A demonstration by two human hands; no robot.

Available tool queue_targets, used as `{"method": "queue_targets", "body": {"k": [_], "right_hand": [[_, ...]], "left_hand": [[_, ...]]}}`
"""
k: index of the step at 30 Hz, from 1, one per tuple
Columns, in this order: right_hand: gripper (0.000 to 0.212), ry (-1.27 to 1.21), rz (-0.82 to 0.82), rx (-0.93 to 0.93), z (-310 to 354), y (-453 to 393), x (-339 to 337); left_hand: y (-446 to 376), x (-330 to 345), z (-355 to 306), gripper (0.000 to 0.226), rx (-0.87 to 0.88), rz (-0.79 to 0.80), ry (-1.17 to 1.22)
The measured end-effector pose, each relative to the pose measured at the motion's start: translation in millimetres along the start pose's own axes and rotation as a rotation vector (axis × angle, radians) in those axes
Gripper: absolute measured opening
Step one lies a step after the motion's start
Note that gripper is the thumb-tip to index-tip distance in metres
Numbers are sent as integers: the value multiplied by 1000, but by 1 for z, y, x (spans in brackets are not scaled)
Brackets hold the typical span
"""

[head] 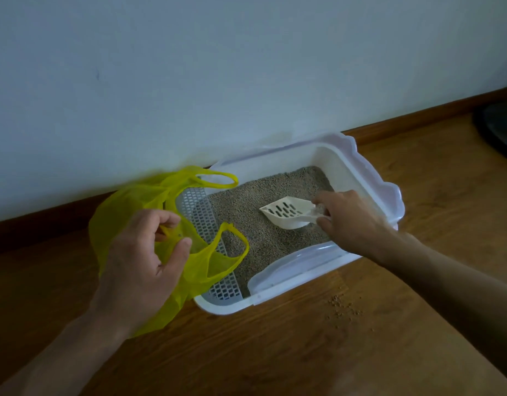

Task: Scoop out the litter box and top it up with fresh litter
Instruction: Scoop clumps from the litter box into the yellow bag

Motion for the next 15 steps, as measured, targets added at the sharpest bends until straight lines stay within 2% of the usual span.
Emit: {"method": "queue_targets", "body": {"k": [15], "right_hand": [[41, 9, 90, -32, 6, -5, 12]], "left_hand": [[1, 3, -2, 32, -9, 5, 2]]}}
Point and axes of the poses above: each hand's wrist, its own y-axis away from the middle knuckle, its own x-axis out of the palm, z = x × y, the point moved 8 cm from there along -y, towards the middle knuckle, and after that the axes turned 8 degrees about -x, right-handed, at the moved point
